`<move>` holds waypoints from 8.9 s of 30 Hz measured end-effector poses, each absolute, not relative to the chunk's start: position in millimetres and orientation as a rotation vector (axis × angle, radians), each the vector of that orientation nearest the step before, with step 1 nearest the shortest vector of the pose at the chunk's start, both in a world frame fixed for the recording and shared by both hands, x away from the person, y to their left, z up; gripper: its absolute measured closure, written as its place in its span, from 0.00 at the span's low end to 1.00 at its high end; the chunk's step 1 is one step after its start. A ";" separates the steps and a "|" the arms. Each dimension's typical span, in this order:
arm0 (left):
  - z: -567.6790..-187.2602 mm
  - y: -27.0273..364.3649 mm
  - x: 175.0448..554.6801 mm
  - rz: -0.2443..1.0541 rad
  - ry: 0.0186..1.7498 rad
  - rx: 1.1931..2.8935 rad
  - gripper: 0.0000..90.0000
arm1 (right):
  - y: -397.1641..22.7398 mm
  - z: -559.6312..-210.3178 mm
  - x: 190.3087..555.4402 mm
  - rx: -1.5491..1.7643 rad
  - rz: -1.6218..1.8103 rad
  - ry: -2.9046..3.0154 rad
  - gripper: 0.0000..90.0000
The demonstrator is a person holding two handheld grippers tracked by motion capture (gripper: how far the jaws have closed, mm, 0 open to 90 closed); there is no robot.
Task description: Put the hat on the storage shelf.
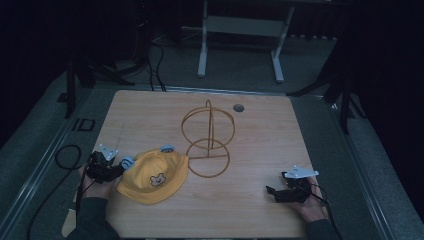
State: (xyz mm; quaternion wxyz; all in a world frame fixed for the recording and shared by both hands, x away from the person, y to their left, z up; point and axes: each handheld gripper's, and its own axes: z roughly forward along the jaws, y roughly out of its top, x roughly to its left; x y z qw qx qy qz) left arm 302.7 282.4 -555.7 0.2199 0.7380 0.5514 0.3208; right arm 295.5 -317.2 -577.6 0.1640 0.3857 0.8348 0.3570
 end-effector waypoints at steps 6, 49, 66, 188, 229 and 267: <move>-551.3 277.3 306.6 0.877 1.494 2.069 0.49 | -317.1 -577.6 295.5 1.100 1.017 2.380 0.13; -492.5 295.5 319.6 0.473 1.206 2.186 0.69 | -317.8 -577.6 294.9 1.124 1.012 2.362 0.13; -466.6 290.5 320.7 0.478 1.046 2.248 0.65 | -317.9 -577.5 294.6 1.131 1.009 2.360 0.13; -376.0 251.4 337.7 0.345 0.718 2.584 0.94 | -319.3 -577.5 294.2 1.130 1.013 2.350 0.15; -330.1 278.7 337.4 0.424 0.726 2.413 0.94 | -319.8 -577.2 293.6 1.127 1.012 2.355 0.15; -302.0 278.4 335.9 0.454 0.684 2.329 0.94 | -319.8 -577.2 293.6 1.127 1.013 2.356 0.15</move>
